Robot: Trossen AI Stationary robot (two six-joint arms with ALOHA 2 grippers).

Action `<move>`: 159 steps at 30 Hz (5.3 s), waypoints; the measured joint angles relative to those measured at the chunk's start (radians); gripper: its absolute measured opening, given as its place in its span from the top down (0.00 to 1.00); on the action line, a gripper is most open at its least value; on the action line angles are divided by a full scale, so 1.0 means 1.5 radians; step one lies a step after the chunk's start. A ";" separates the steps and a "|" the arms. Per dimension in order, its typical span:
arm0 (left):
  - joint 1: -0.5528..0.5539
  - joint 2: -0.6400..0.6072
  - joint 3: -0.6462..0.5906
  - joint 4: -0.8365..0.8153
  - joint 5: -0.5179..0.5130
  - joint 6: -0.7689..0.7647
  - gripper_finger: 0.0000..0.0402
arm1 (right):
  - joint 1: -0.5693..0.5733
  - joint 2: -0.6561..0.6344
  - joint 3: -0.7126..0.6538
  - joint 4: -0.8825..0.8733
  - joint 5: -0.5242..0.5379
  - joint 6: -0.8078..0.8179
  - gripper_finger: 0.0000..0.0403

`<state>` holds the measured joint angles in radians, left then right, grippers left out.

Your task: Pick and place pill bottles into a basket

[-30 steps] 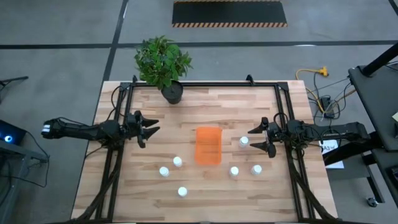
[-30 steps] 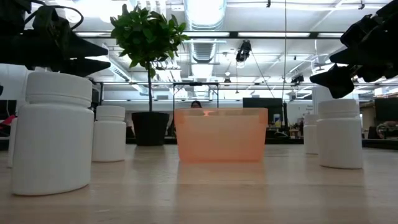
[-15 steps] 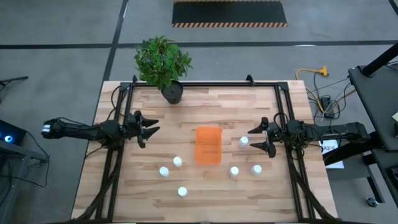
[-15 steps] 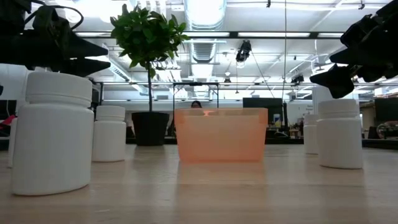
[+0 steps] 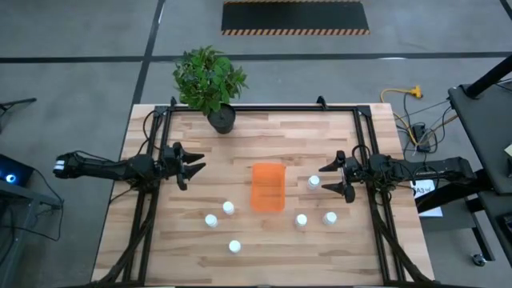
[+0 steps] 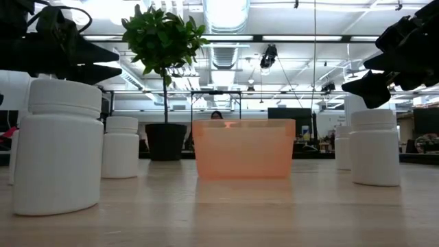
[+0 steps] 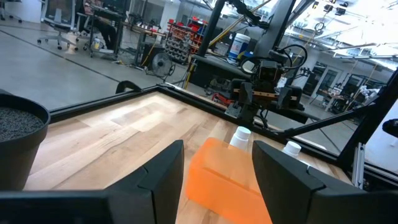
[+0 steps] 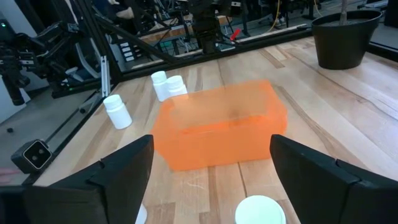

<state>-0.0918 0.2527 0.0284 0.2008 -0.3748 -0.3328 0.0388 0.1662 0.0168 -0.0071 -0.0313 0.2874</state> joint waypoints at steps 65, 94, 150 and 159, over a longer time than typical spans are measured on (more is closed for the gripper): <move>0.000 0.000 0.000 0.000 0.000 0.000 0.57 | 0.000 0.027 0.045 -0.055 0.070 -0.062 0.26; 0.000 0.000 0.000 0.000 0.000 0.000 0.57 | 0.000 0.527 0.381 -0.344 0.098 -0.111 0.26; 0.000 0.001 0.000 0.000 0.000 0.000 0.57 | 0.000 0.697 0.418 -0.387 0.049 -0.102 0.65; 0.000 0.001 0.000 0.000 0.000 0.000 0.57 | 0.000 0.697 0.442 -0.377 0.048 -0.106 0.65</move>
<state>-0.0920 0.2546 0.0284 0.2008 -0.3748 -0.3328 0.0387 1.2118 0.6800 -0.5720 0.0404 0.1280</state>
